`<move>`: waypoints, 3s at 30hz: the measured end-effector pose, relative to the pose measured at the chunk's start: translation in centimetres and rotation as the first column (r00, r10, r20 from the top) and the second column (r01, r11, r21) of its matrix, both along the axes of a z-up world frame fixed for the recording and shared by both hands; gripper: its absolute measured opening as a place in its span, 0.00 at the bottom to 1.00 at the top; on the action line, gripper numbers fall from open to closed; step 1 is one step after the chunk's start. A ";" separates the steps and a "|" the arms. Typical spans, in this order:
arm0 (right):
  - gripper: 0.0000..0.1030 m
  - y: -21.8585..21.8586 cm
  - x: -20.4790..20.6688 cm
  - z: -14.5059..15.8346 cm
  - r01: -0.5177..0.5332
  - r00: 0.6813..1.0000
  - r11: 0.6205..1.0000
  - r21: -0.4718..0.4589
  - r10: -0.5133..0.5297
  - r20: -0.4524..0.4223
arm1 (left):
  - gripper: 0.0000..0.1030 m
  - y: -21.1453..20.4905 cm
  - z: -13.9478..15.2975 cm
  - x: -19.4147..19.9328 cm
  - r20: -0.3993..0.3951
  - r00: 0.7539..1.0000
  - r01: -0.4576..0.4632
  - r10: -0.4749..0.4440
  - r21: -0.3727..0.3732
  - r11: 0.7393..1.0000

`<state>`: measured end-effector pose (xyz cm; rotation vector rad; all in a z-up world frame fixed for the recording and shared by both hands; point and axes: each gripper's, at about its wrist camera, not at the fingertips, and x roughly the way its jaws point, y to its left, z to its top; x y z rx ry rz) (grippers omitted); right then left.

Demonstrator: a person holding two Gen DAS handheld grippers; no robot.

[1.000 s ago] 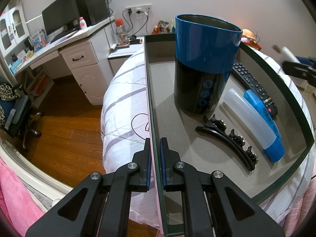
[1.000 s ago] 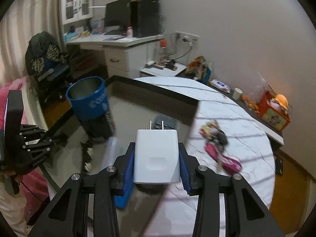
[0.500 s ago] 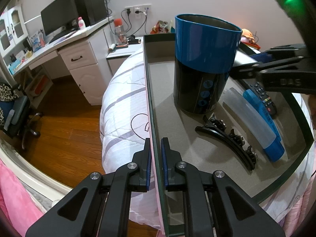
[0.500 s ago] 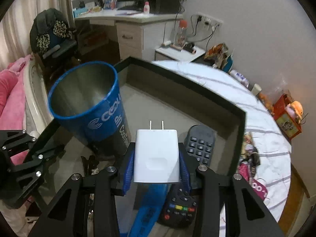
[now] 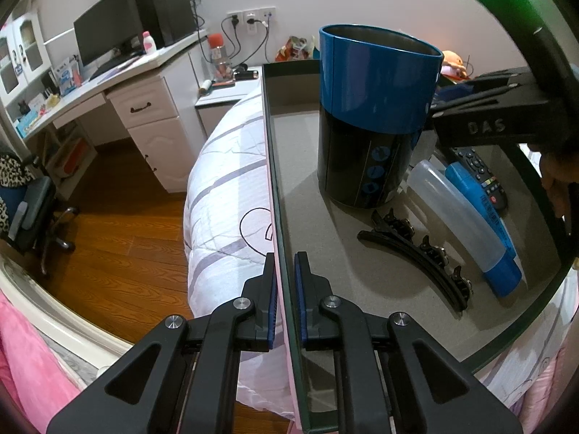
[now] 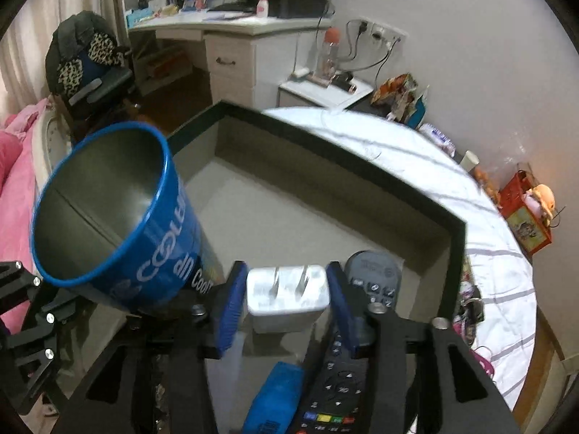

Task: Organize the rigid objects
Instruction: 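Carry the charger plug into the box and release it beside the remote, then grasp the keys with the pink keychain by the key head with the right tool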

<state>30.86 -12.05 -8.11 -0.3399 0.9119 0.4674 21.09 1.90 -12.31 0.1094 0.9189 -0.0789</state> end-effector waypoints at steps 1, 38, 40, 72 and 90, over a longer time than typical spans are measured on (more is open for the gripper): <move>0.58 -0.1 0.0 0.2 0.006 1.000 1.000 0.001 -0.006 0.010 | 0.07 0.0 0.0 0.0 0.000 1.000 0.000 0.000 0.000 1.000; 0.75 -19.4 -2.4 1.1 0.321 0.935 0.935 0.149 -0.338 0.107 | 0.07 0.8 -0.2 -0.3 -0.004 1.000 -0.007 0.007 0.022 1.000; 0.75 -18.8 -1.2 0.0 0.300 0.945 0.944 0.139 -0.314 0.091 | 0.07 0.6 -0.2 -0.4 -0.006 1.000 -0.008 0.008 0.026 1.000; 0.25 -16.9 2.6 -3.7 0.165 0.985 0.979 0.124 -0.157 -0.074 | 0.07 0.8 -0.2 -0.8 -0.014 1.000 -0.006 0.006 0.048 0.999; 0.39 -15.8 1.3 -4.3 0.136 0.991 0.989 0.063 -0.136 -0.001 | 0.07 0.5 -0.2 -0.6 -0.015 1.000 -0.006 0.007 0.051 0.999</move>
